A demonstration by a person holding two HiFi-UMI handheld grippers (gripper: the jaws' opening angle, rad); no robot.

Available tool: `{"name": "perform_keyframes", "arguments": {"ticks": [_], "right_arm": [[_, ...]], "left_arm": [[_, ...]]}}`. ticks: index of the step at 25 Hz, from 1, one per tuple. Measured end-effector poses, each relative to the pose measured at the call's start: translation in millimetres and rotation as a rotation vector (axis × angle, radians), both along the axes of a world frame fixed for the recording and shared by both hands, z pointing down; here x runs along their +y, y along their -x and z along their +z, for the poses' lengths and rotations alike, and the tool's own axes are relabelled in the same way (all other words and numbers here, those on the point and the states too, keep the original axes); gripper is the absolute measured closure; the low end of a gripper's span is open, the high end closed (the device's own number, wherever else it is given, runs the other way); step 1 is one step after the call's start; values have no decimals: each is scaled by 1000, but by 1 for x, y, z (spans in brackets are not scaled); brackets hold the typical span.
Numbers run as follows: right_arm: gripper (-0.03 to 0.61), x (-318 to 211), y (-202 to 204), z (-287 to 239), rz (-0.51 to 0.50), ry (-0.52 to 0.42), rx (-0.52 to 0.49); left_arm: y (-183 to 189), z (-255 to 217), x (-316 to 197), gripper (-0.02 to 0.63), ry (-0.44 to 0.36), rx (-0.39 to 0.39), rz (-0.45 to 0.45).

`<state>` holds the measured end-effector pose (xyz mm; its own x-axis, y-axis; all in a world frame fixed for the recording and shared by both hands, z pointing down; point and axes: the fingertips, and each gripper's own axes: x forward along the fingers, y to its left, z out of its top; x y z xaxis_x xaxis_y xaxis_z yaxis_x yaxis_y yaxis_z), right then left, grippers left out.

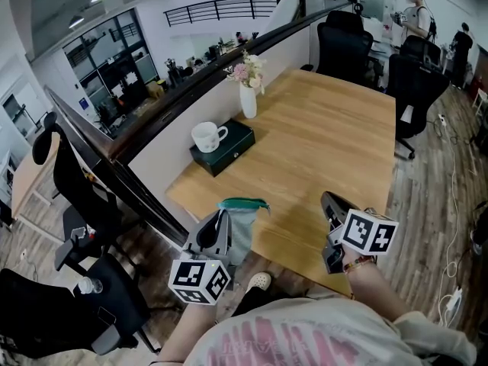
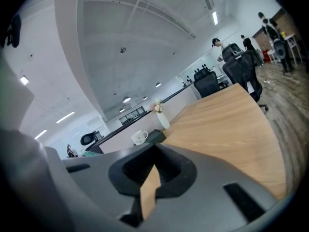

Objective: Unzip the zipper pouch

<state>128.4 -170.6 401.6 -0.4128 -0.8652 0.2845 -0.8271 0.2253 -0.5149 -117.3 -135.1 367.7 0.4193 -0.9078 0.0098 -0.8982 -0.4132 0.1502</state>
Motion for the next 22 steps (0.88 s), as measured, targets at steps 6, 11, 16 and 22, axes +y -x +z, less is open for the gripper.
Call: {"name": "perform_keyframes", "arguments": {"ticks": [6,11,16,22], "right_arm": [[581,-1,-1,-5,-3,-30,88],[581,-1,3,-1,-26,-25,119],[581,-3,8,1,-40,-20,126],[581,-2,7,6,-41,-7,130]], "left_arm": [[9,1,0,601,8,19,-41],[11,1,-2,601,6,24,-45],[14,1,-4,601,2,24,-49],[16,2,-6,601,8,36,-54]]}}
